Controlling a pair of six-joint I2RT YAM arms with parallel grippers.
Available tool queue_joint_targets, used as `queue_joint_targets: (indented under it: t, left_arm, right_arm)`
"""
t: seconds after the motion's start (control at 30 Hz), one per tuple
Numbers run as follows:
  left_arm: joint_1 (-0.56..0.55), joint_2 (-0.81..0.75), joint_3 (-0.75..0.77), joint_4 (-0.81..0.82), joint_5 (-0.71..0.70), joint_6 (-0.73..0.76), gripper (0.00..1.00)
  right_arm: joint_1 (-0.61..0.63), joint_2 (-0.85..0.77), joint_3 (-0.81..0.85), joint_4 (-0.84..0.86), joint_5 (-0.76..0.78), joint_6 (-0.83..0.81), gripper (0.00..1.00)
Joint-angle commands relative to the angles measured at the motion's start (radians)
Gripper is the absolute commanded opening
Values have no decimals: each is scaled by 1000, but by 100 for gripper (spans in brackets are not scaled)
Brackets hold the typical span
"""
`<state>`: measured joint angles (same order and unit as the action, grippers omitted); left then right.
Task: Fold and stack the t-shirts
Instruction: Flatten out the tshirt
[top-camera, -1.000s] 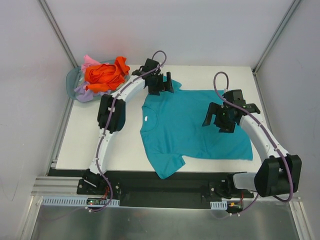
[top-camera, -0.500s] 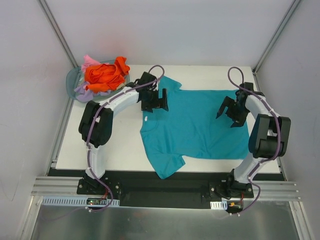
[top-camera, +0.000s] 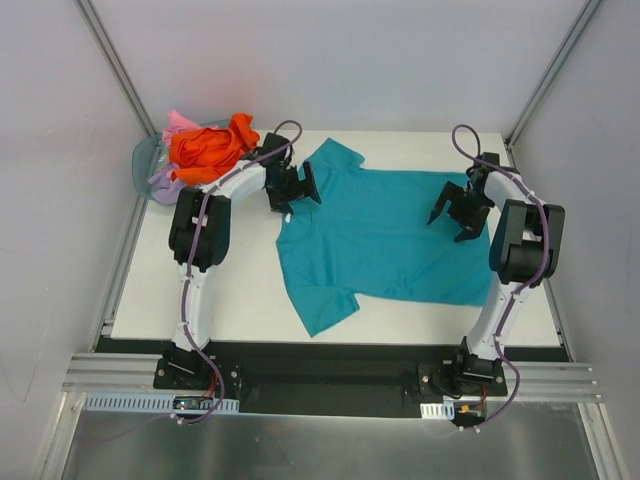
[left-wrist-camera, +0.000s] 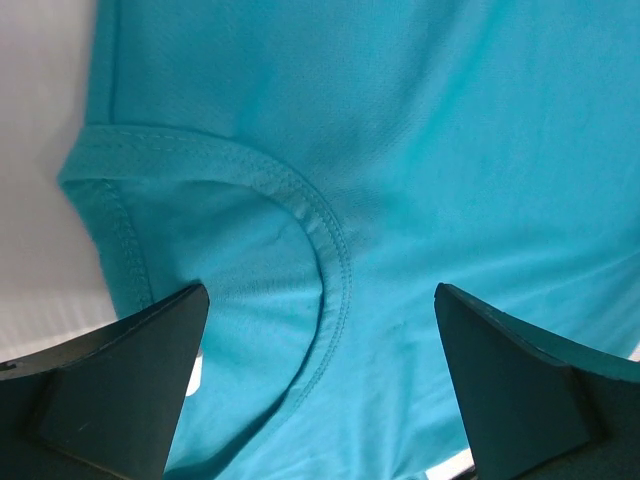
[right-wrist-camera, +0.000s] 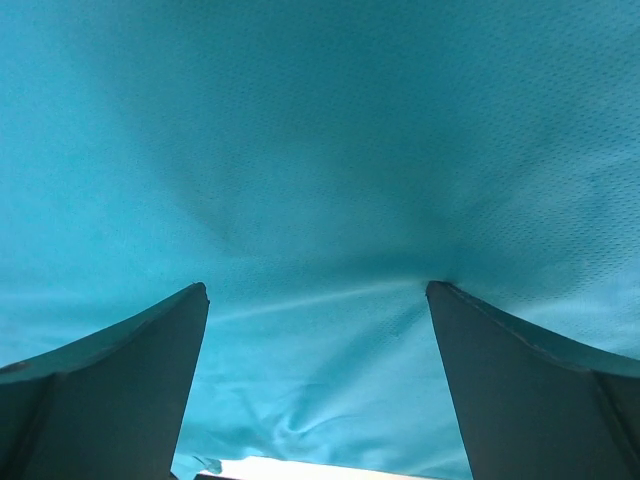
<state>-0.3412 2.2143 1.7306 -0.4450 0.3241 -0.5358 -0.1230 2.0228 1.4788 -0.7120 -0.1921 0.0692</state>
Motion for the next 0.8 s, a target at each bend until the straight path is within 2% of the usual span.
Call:
queue_joint_targets:
  t: [0.0, 0.23, 0.3, 0.43, 0.57, 0.67, 0.77]
  left_arm:
    - [59, 129, 169, -32, 1, 19, 99]
    - [74, 287, 461, -80, 49, 31, 99]
    - [74, 298, 547, -80, 69, 31, 99]
    - [73, 253, 604, -78, 98, 31, 99]
    - [45, 101, 511, -78, 43, 71, 99]
    - [-4, -54, 359, -80, -29, 102, 99]
    - [-65, -238, 137, -78, -98, 103, 99]
  right_arm:
    - [-6, 85, 124, -18, -49, 6, 97]
    - [-4, 206, 316, -37, -40, 30, 97]
    - [-4, 217, 362, -35, -35, 35, 97]
    - [2, 141, 376, -11, -34, 32, 97]
    - [5, -28, 273, 52, 3, 40, 97]
    - [3, -175, 83, 118, 29, 79, 97]
    - [-3, -341, -150, 199, 78, 136, 97]
